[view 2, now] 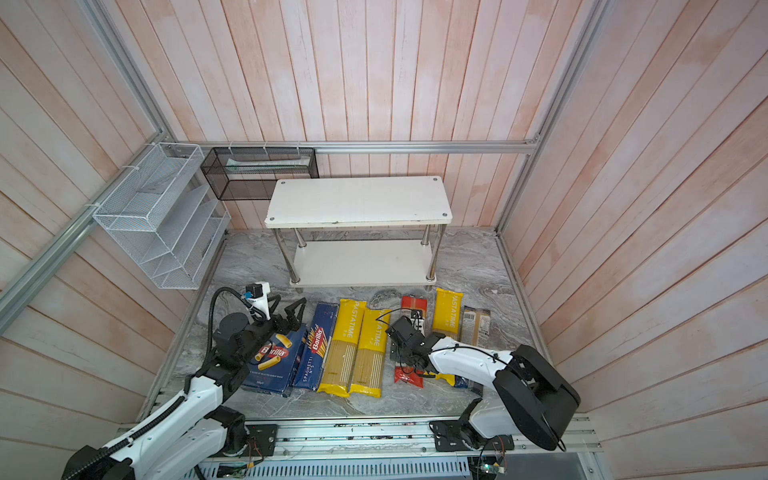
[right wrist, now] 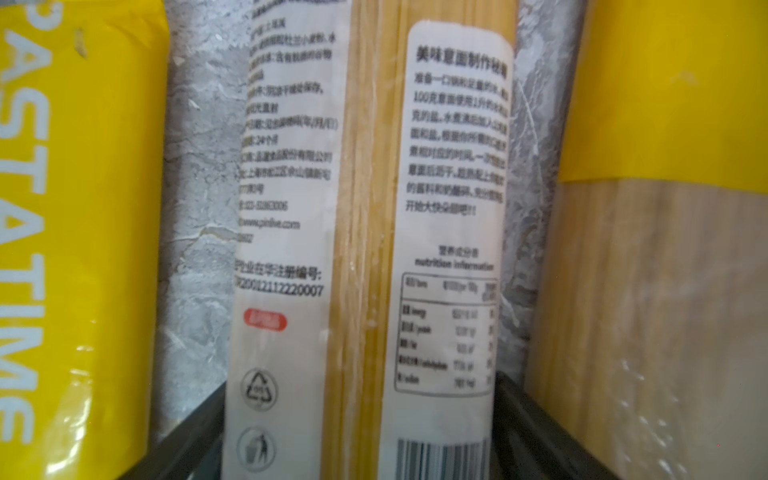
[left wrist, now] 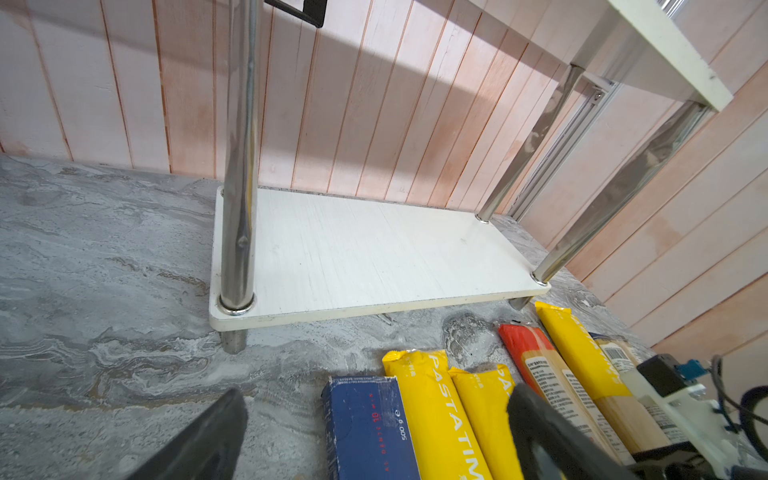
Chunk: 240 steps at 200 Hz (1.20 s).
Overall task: Place and organize the pasta boxes and bags onto the shelf
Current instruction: 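Lower the right gripper onto the red-and-clear spaghetti bag and align fingers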
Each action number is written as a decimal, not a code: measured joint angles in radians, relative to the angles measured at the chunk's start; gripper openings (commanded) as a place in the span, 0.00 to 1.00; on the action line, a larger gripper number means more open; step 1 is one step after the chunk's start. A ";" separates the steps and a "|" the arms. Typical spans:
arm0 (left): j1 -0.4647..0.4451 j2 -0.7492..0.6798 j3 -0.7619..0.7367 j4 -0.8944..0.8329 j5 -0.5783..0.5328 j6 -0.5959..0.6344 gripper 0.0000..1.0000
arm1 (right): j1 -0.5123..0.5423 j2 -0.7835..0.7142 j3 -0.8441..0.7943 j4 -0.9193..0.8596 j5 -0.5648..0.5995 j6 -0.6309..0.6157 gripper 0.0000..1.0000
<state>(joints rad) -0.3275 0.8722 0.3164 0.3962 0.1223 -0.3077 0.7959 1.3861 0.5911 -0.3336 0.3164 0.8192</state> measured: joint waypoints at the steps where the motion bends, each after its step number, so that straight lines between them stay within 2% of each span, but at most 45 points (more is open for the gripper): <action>1: 0.000 -0.001 0.000 0.000 0.000 0.000 1.00 | 0.000 0.001 0.001 -0.001 0.000 0.000 0.91; 61: 0.000 -0.005 -0.001 0.000 0.000 0.000 1.00 | -0.003 0.054 0.043 -0.018 0.009 0.000 0.91; 132: 0.000 -0.004 -0.001 0.000 0.000 0.000 1.00 | -0.040 0.085 0.045 0.055 0.035 -0.025 0.89; 169: 0.000 -0.004 -0.001 0.000 0.000 0.000 1.00 | -0.040 0.085 0.028 0.087 0.049 -0.027 0.82; 192: 0.000 0.001 -0.003 0.001 0.000 0.000 1.00 | -0.041 0.082 0.017 0.106 0.056 -0.037 0.73; 240: 0.000 0.020 -0.003 0.000 0.000 0.000 1.00 | -0.042 0.079 0.022 0.109 0.054 -0.055 0.65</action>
<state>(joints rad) -0.3275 0.8925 0.3134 0.3965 0.1219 -0.3077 0.7540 1.4654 0.6128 -0.2245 0.3706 0.7643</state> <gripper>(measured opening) 0.997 0.669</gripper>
